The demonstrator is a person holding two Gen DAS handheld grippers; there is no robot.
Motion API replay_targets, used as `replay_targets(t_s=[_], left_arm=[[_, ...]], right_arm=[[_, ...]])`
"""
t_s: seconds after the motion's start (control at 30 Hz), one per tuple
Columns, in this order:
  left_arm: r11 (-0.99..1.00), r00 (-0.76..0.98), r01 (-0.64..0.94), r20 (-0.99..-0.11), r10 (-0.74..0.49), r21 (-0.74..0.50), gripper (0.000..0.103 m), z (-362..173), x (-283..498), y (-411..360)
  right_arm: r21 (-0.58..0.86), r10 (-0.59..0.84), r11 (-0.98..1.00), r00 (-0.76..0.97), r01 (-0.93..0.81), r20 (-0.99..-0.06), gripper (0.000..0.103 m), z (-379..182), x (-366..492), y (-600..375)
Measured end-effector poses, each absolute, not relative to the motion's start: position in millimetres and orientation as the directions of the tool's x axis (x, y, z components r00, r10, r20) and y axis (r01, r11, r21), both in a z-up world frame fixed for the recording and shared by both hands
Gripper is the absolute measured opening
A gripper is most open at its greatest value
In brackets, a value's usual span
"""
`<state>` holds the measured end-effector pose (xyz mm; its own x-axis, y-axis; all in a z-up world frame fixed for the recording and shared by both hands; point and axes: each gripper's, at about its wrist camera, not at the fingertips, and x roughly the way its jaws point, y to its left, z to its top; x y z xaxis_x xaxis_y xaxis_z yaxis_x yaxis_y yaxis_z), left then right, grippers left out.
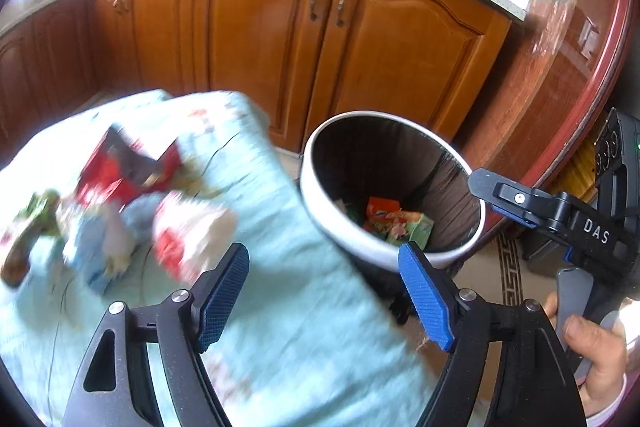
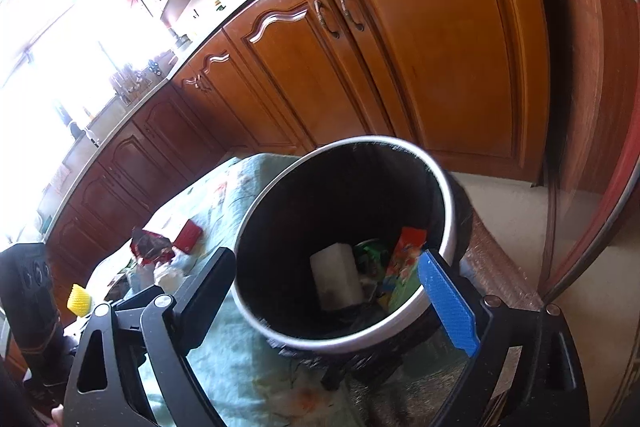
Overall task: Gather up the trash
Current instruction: 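Move both open tools back toward the crumpled tissues and wrappers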
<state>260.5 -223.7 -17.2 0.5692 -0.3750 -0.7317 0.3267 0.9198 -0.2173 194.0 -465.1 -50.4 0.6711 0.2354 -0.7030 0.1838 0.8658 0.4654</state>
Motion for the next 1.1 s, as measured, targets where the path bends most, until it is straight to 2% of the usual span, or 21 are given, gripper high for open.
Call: replay_targets(t_s=[0.57, 1.1], left_arm=[[0.95, 0.598, 0.151, -0.74, -0.307, -0.272, 0.077, -19.1, 193.3, -106.7], [0.956, 0.609, 0.074, -0.746, -0.269, -0.285, 0.077, -22.3, 207.2, -64.7]], right_arm=[[0.498, 0.356, 0.866, 0.633, 0.053, -0.688, 0.094, -46.2, 169.8, -361.5], [0.47, 0.405, 0.881, 0.581, -0.043, -0.706, 0.094, -55.3, 188.8, -298.5]])
